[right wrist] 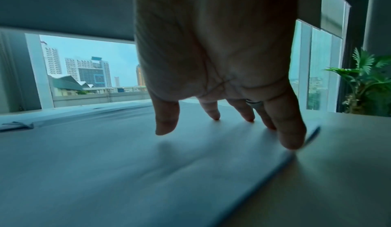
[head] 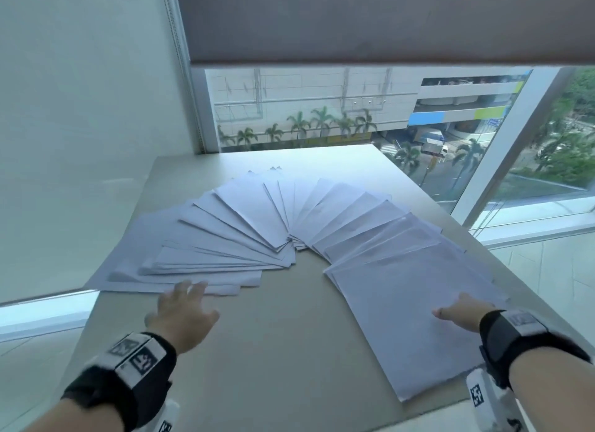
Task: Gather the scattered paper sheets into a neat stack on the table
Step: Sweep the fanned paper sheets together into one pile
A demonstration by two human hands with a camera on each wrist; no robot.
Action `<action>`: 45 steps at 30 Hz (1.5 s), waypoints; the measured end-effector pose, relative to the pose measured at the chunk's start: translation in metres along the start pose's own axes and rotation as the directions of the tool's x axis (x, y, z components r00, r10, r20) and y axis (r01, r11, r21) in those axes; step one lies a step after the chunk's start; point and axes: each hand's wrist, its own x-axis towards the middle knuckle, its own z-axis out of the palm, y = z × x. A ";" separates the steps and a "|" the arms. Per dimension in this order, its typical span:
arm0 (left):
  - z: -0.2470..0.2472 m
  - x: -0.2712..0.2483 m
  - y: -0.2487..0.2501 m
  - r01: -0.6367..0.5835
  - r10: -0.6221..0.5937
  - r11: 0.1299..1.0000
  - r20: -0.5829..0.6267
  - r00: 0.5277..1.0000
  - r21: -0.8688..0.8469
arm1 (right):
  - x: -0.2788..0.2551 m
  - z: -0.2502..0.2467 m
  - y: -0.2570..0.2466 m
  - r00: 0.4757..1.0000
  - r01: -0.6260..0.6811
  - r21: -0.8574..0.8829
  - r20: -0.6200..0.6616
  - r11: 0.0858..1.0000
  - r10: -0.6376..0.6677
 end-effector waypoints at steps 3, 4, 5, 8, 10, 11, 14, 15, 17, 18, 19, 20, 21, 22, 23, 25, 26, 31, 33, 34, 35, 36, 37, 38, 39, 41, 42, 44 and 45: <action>-0.002 -0.016 -0.008 0.027 -0.028 0.999 0.048 0.998 0.016 | -0.021 0.009 0.003 1.000 0.003 0.027 0.023 1.000 -0.003; -0.003 -0.017 -0.009 0.032 -0.033 0.999 0.051 0.998 0.010 | -0.024 0.009 0.003 1.000 0.013 0.019 0.027 1.000 -0.013; -0.005 -0.019 -0.009 0.033 -0.033 0.999 0.057 0.998 0.008 | -0.029 0.013 0.003 0.999 0.014 0.031 0.041 0.999 -0.016; -0.014 -0.025 -0.002 0.046 -0.046 0.999 0.048 0.998 0.003 | -0.032 0.019 0.004 0.997 0.003 0.045 0.079 0.999 -0.007; -0.019 -0.024 0.004 0.049 -0.049 0.999 0.030 0.998 0.004 | -0.038 0.019 0.004 0.996 0.000 0.073 0.092 0.997 -0.007; -0.020 -0.025 0.006 0.059 -0.059 0.998 0.024 0.998 -0.003 | -0.038 0.019 0.004 0.997 -0.020 0.096 0.082 0.995 0.013; -0.023 -0.023 0.008 0.082 -0.081 0.996 0.030 0.996 -0.035 | -0.032 0.019 0.002 0.998 -0.015 0.165 0.059 0.986 0.006; -0.023 -0.021 0.007 0.095 -0.093 0.994 0.035 0.995 -0.052 | -0.030 0.018 0.000 0.998 -0.032 0.195 0.068 0.980 0.019; -0.024 -0.018 0.006 0.120 -0.117 0.989 0.044 0.992 -0.091 | -0.022 0.017 -0.006 0.995 -0.057 0.224 0.097 0.973 0.036; -0.024 -0.016 0.007 0.128 -0.124 0.986 0.047 0.991 -0.110 | -0.020 0.016 -0.009 0.994 -0.058 0.262 0.109 0.963 0.030; -0.024 -0.014 0.008 0.135 -0.130 0.983 0.050 0.990 -0.126 | -0.015 0.016 -0.012 0.994 -0.076 0.339 0.102 0.938 0.043; -0.025 -0.012 0.009 0.141 -0.135 0.980 0.055 0.989 -0.142 | -0.004 0.016 -0.014 0.995 -0.086 0.396 0.084 0.914 0.057; -0.024 -0.010 0.010 0.146 -0.138 0.976 0.063 0.988 -0.159 | 0.001 0.012 -0.017 0.995 -0.092 0.441 0.073 0.893 0.066; -0.024 -0.007 0.011 0.149 -0.139 0.973 0.071 0.988 -0.175 | 0.005 0.009 -0.019 0.996 -0.092 0.447 0.050 0.890 0.078; -0.025 -0.004 0.013 0.149 -0.137 0.971 0.076 0.988 -0.189 | 0.006 0.005 -0.022 0.996 -0.090 0.464 0.028 0.881 0.087; -0.025 0.002 0.017 0.142 -0.130 0.968 0.074 0.989 -0.207 | 0.008 -0.003 -0.028 0.992 -0.118 0.467 0.009 0.876 0.129; -0.025 0.005 0.020 0.140 -0.127 0.968 0.074 0.989 -0.210 | 0.009 -0.007 -0.030 0.987 -0.150 0.454 0.020 0.878 0.159; -0.026 0.021 0.033 0.132 -0.114 0.969 0.100 0.988 -0.208 | 0.019 -0.012 -0.036 0.978 -0.208 0.456 0.104 0.865 0.181; -0.024 0.028 0.036 0.124 -0.103 0.970 0.109 0.989 -0.207 | 0.042 -0.007 -0.038 0.991 -0.133 0.485 0.041 0.865 0.129; -0.022 0.031 0.038 0.122 -0.100 0.971 0.114 0.989 -0.208 | 0.051 -0.006 -0.040 0.994 -0.099 0.483 0.008 0.870 0.109; -0.020 0.034 0.040 0.122 -0.097 0.970 0.124 0.988 -0.209 | 0.048 -0.009 -0.043 0.995 -0.093 0.477 0.005 0.874 0.103; -0.019 0.036 0.042 0.119 -0.093 0.971 0.133 0.987 -0.208 | 0.046 -0.012 -0.047 0.994 -0.102 0.475 0.015 0.874 0.107; -0.017 0.038 0.043 0.115 -0.087 0.972 0.137 0.987 -0.207 | 0.042 -0.014 -0.049 0.992 -0.120 0.475 0.033 0.872 0.119; -0.016 0.040 0.045 0.111 -0.083 0.972 0.136 0.987 -0.208 | 0.042 -0.015 -0.051 0.991 -0.130 0.470 0.049 0.873 0.121; -0.016 0.042 0.046 0.111 -0.084 0.971 0.135 0.987 -0.210 | 0.039 -0.016 -0.053 0.991 -0.134 0.482 0.059 0.866 0.121; -0.015 0.046 0.049 0.115 -0.087 0.971 0.138 0.987 -0.209 | 0.042 -0.017 -0.057 0.989 -0.145 0.511 0.064 0.848 0.130; -0.015 0.048 0.051 0.112 -0.084 0.973 0.140 0.987 -0.203 | 0.043 -0.018 -0.060 0.991 -0.132 0.524 0.049 0.842 0.125; -0.016 0.051 0.054 0.098 -0.072 0.978 0.142 0.987 -0.186 | 0.042 -0.021 -0.063 0.995 -0.090 0.553 0.020 0.829 0.095; -0.017 0.053 0.056 0.089 -0.064 0.979 0.140 0.988 -0.181 | 0.042 -0.022 -0.064 0.994 -0.099 0.562 0.013 0.821 0.111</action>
